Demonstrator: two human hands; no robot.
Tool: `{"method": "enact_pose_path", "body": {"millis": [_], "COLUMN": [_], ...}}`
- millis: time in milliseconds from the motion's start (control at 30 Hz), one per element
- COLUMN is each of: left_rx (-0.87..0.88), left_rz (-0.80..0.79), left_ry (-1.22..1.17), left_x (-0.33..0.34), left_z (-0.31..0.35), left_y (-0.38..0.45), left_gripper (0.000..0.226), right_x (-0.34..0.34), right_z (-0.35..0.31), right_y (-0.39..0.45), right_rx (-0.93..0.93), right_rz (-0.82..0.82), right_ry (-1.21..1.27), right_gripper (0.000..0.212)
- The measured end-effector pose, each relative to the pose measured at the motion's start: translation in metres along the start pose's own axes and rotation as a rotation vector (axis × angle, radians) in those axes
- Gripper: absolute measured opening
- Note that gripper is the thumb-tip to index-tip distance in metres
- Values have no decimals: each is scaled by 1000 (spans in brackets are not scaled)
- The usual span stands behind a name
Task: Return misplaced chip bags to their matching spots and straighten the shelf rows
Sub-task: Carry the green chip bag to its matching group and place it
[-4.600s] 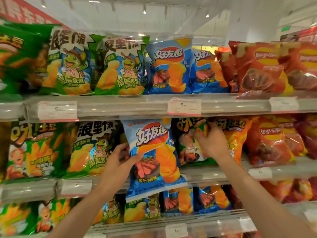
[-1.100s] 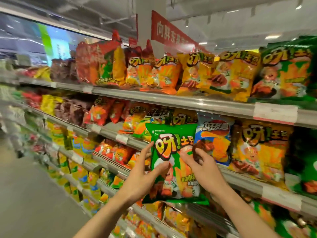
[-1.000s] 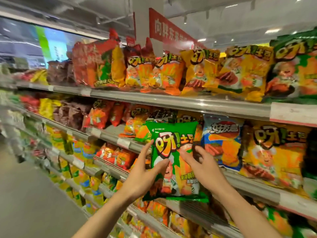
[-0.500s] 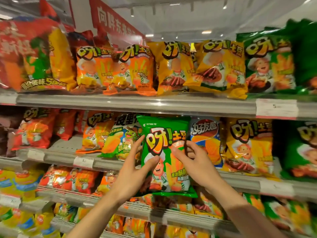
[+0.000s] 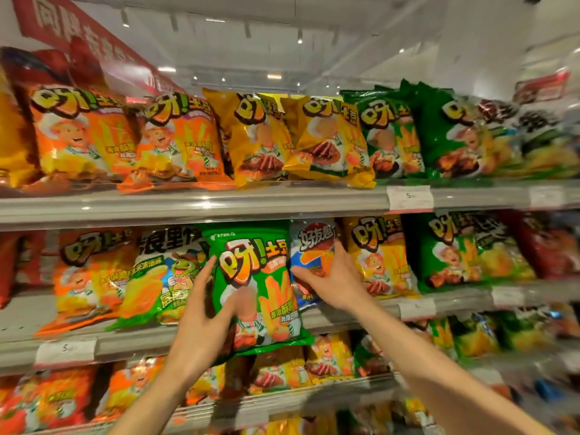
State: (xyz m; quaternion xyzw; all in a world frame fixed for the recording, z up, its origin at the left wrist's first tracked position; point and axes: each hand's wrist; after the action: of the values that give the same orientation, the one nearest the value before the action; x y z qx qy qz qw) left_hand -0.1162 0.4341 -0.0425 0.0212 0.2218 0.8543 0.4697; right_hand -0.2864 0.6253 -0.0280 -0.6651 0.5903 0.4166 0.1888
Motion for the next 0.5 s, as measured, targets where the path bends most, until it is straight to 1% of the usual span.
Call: {"method": "enact_pose_path", "body": {"millis": [67, 133, 267, 500], "left_rx": [-2, 9, 28, -3], "left_rz": [-8, -13, -2, -1], "left_ry": [-12, -10, -2, -3], "left_x": [-6, -12, -24, -38], "left_z": [0, 0, 0, -1], "left_y": [-1, -3, -8, -17], "left_gripper": [76, 75, 73, 72], "right_x": [7, 12, 16, 11], "right_z": [-6, -7, -6, -14], "right_y": [2, 2, 0, -5], "right_rx": [39, 63, 97, 52], "right_rz": [-1, 10, 44, 122], "right_ry": [17, 6, 48, 62], "right_gripper": [134, 134, 122, 106]}}
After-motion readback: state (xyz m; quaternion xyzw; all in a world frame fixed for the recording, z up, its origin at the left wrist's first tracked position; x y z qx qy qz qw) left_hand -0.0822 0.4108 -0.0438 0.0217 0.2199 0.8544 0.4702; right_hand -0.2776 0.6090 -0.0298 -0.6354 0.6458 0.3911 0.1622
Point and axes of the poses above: each hand's wrist, its own y-axis towards the middle knuckle, its own x-axis out of the palm, z = x × y, and after that the axes turned 7 degrees about -y, right-handed
